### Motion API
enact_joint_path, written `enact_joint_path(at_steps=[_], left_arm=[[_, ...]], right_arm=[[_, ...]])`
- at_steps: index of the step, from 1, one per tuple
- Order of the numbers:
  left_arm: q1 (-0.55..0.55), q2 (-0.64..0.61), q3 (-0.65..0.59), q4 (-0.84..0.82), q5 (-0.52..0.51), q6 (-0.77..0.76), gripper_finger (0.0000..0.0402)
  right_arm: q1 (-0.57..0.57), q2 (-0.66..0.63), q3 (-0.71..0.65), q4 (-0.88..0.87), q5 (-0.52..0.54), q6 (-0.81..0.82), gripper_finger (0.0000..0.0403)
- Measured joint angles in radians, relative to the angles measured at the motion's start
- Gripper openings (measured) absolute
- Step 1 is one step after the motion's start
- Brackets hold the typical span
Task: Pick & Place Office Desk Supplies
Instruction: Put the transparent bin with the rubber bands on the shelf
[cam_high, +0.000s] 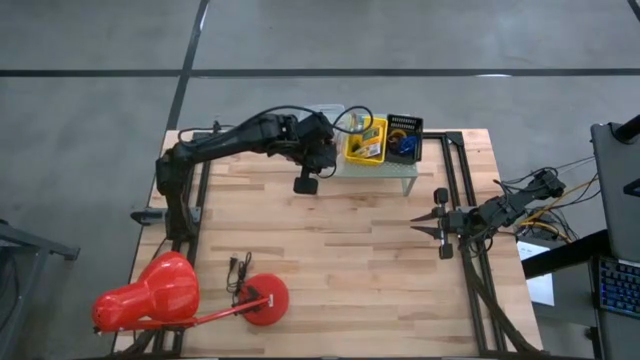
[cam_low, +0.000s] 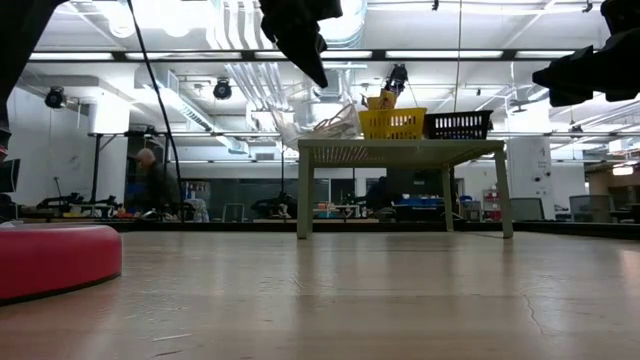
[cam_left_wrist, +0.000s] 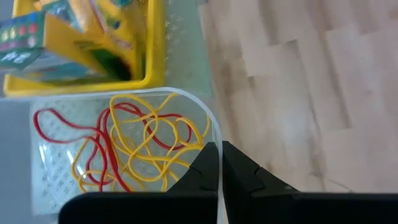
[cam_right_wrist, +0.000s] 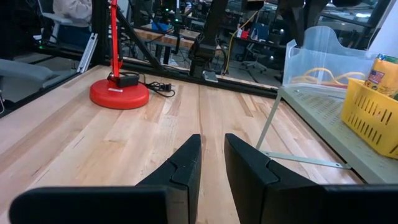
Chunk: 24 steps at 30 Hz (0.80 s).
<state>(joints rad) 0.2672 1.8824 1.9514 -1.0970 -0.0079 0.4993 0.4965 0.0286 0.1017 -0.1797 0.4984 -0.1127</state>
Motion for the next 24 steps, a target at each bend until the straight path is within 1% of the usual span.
enact_joint_path(at_steps=[3,5,20,24], left_arm=[[0.0,0.0,0.0,-0.007,-0.065,-0.003,0.0003],[0.0,0.0,0.001,-0.008,-0.086,-0.003,0.0003],[0.002,0.009,-0.02,-0.004,-0.098,0.006,0.0003],[0.003,0.035,-0.018,0.011,-0.126,0.039,0.0003]], right_arm=[[0.0,0.0,0.0,0.0,0.0,0.0,0.0068],[0.0,0.0,0.0,0.0,0.0,0.0,0.0068],[0.001,0.0,0.0,0.0,0.0,0.0,0.0068],[0.001,0.0,0.0,0.0,0.0,0.0,0.0068]])
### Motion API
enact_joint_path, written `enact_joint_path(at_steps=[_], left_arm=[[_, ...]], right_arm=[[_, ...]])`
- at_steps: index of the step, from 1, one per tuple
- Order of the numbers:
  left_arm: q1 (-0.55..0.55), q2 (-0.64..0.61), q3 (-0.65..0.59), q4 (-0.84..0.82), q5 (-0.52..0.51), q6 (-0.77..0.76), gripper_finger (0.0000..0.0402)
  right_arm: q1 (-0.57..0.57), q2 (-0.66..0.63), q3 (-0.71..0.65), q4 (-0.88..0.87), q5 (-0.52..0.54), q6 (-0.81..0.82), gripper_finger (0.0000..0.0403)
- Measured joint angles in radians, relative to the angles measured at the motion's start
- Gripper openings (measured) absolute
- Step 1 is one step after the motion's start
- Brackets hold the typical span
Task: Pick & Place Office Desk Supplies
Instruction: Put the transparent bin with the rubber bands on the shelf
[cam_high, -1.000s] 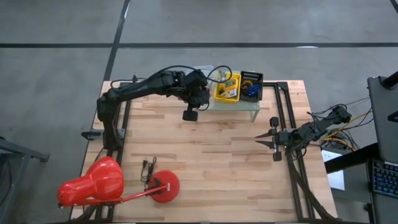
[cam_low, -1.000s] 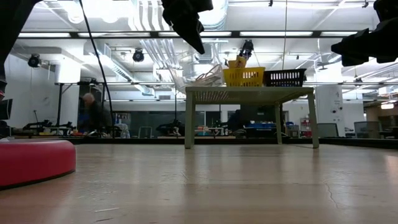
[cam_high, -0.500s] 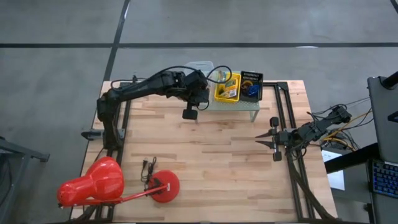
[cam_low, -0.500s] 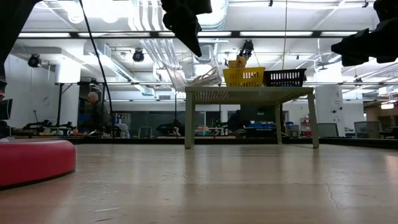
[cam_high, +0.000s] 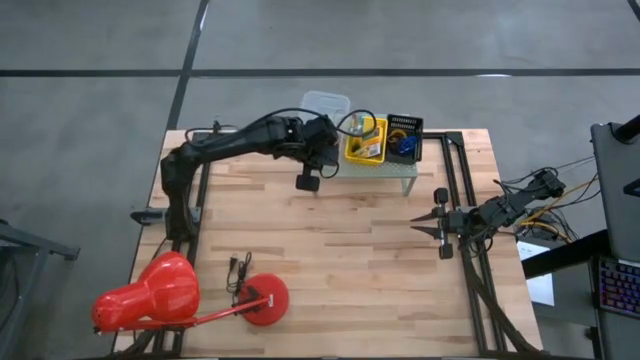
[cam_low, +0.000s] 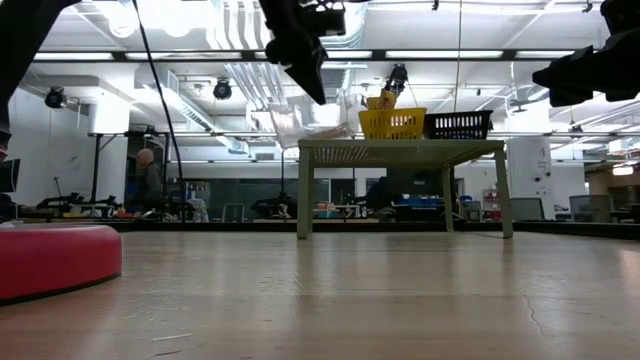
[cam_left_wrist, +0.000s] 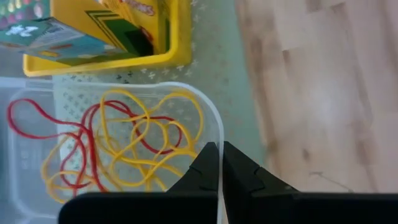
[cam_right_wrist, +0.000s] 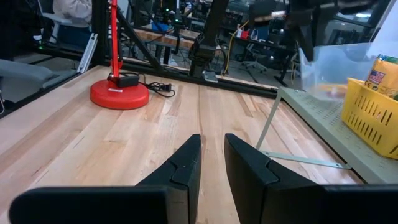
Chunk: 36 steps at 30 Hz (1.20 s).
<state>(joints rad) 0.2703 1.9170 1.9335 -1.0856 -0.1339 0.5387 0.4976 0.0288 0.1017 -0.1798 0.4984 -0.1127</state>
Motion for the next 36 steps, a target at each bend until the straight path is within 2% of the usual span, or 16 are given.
enact_joint_path(at_steps=[12,20,36], left_arm=[[0.01,0.027,0.029,0.032,-0.026,0.003,0.0003],[0.017,0.027,0.127,0.004,0.06,-0.05,0.0003],[0.024,0.072,0.128,-0.041,0.094,-0.065,0.0003]], right_arm=[[0.0,0.0,0.0,0.0,0.0,0.0,0.0068],[0.0,0.0,0.0,0.0,0.0,0.0,0.0068],[-0.001,0.0,0.0,0.0,0.0,0.0,0.0068]])
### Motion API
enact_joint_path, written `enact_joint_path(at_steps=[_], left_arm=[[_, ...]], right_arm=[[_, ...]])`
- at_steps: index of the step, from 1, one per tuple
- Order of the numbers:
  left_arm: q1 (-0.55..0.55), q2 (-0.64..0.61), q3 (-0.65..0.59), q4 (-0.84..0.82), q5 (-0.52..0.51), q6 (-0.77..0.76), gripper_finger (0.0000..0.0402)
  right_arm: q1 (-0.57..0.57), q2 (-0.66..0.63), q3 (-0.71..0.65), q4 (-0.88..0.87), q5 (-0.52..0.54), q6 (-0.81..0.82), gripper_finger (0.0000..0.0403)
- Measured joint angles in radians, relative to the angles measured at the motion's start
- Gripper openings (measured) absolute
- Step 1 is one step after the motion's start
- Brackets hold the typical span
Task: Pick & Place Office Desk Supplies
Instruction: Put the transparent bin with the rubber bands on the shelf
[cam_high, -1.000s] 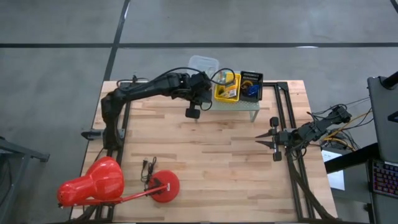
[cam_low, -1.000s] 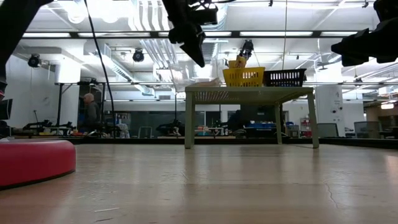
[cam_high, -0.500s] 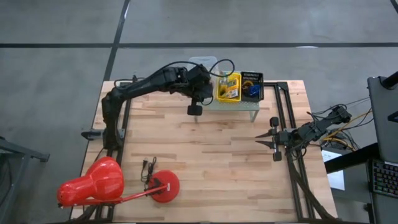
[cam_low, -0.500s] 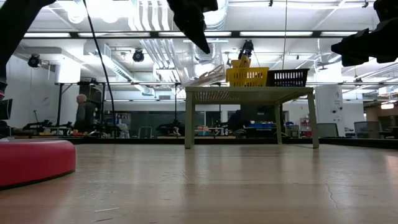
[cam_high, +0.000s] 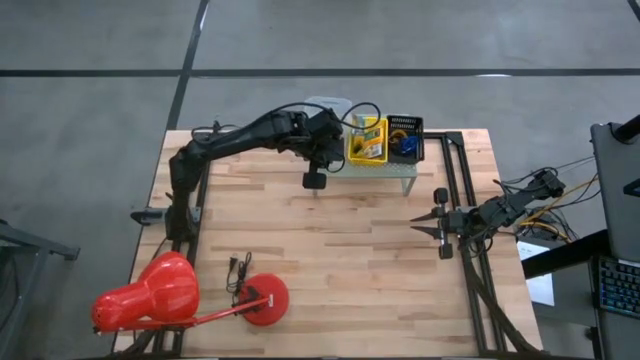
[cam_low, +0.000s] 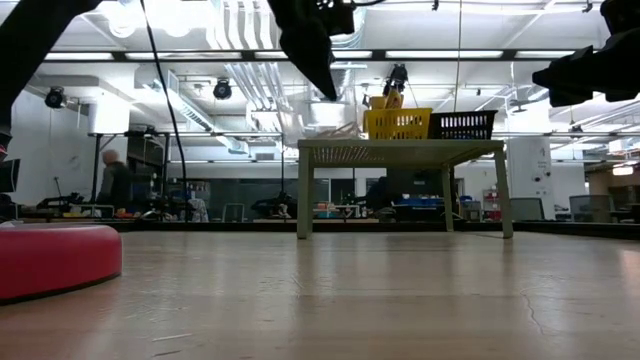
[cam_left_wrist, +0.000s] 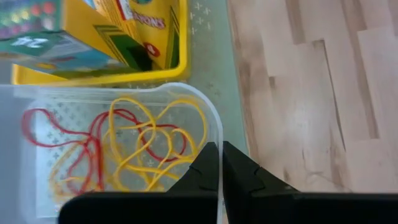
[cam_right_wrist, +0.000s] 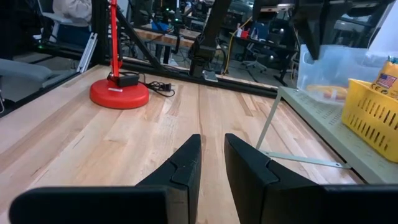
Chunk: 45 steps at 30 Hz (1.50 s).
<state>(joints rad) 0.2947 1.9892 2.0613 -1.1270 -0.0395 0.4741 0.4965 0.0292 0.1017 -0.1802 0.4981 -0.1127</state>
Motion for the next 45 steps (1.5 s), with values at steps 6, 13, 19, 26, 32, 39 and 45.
enact_joint_path(at_steps=[6,13,19,26,32,39,45], left_arm=[[0.007,0.009,0.004,-0.006,0.003,-0.003,0.0003],[0.006,0.012,0.062,-0.01,0.003,-0.031,0.0024],[0.006,0.011,0.074,-0.018,0.005,-0.025,0.0036],[0.005,0.013,0.059,-0.023,0.007,-0.023,0.0037],[0.005,0.013,0.059,-0.018,0.007,-0.026,0.0038],[0.005,0.013,0.059,-0.017,0.033,-0.028,0.0047],[0.005,0.013,0.059,-0.015,0.045,-0.028,0.0108]], right_arm=[[0.0,0.0,0.0,0.0,0.0,0.0,0.0068],[0.0,0.0,0.0,0.0,0.0,0.0,0.0068],[0.0,-0.001,0.0,0.0,0.0,0.0,0.0068],[0.001,-0.001,0.0,0.0,0.0,0.0,0.0068],[0.001,-0.001,0.0,0.0,0.0,0.0,0.0068],[0.001,-0.001,0.0,0.0,0.0,0.0,0.0068],[0.001,-0.001,0.0,0.0,0.0,0.0,0.0068]])
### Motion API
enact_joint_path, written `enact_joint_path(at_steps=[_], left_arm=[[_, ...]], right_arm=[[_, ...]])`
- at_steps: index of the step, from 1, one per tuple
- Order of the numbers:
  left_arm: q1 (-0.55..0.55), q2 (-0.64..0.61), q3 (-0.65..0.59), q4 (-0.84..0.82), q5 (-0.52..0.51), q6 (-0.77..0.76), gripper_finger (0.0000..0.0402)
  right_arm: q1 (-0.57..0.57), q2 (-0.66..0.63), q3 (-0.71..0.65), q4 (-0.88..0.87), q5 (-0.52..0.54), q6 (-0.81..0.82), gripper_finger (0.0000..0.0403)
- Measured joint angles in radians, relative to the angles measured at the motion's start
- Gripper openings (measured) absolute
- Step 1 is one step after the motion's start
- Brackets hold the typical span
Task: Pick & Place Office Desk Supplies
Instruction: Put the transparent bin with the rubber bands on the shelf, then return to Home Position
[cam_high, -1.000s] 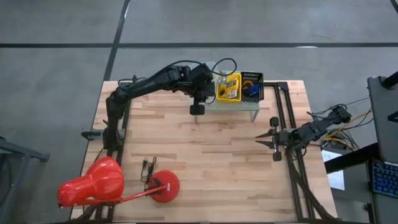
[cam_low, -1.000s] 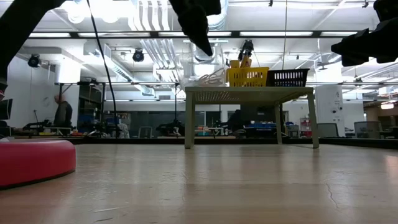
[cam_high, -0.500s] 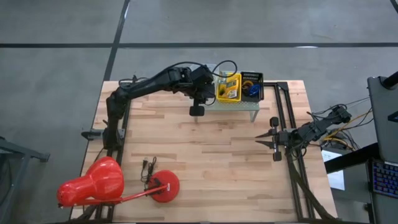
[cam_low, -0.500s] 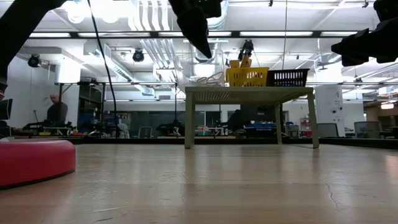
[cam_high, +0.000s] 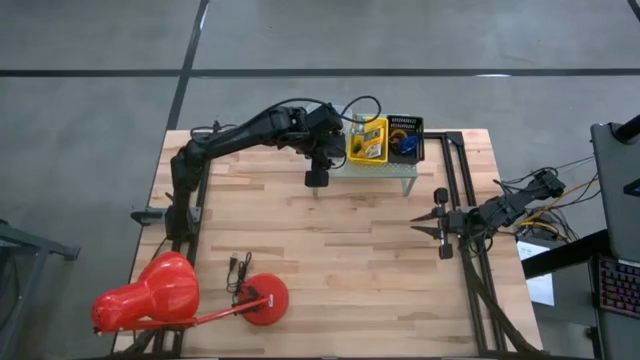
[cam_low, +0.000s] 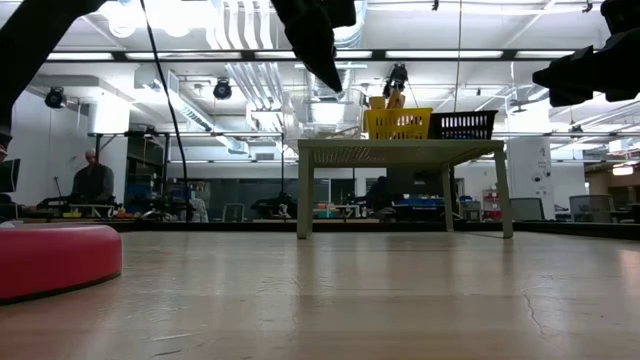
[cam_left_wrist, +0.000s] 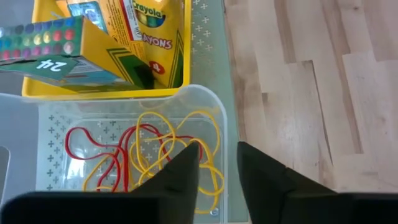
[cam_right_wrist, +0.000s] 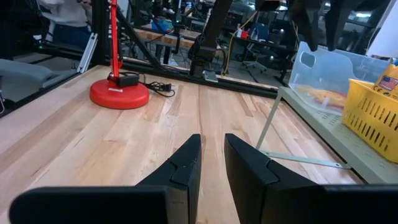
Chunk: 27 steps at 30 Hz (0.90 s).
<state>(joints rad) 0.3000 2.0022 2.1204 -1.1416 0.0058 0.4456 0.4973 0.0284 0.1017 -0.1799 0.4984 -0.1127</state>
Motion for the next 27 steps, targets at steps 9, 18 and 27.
enact_joint_path(at_steps=[9,18,27], left_arm=[[0.0,0.0,0.0,0.0,-0.002,0.021,0.017],[-0.004,-0.004,0.042,-0.017,-0.017,0.017,0.0188],[-0.04,-0.006,0.119,-0.18,-0.082,-0.043,0.0189]], right_arm=[[0.0,0.0,0.0,0.0,0.0,0.0,0.0068],[0.0,0.0,0.0,0.0,0.0,0.0,0.0068],[-0.001,0.0,0.0,0.0,0.0,0.0,0.0068]])
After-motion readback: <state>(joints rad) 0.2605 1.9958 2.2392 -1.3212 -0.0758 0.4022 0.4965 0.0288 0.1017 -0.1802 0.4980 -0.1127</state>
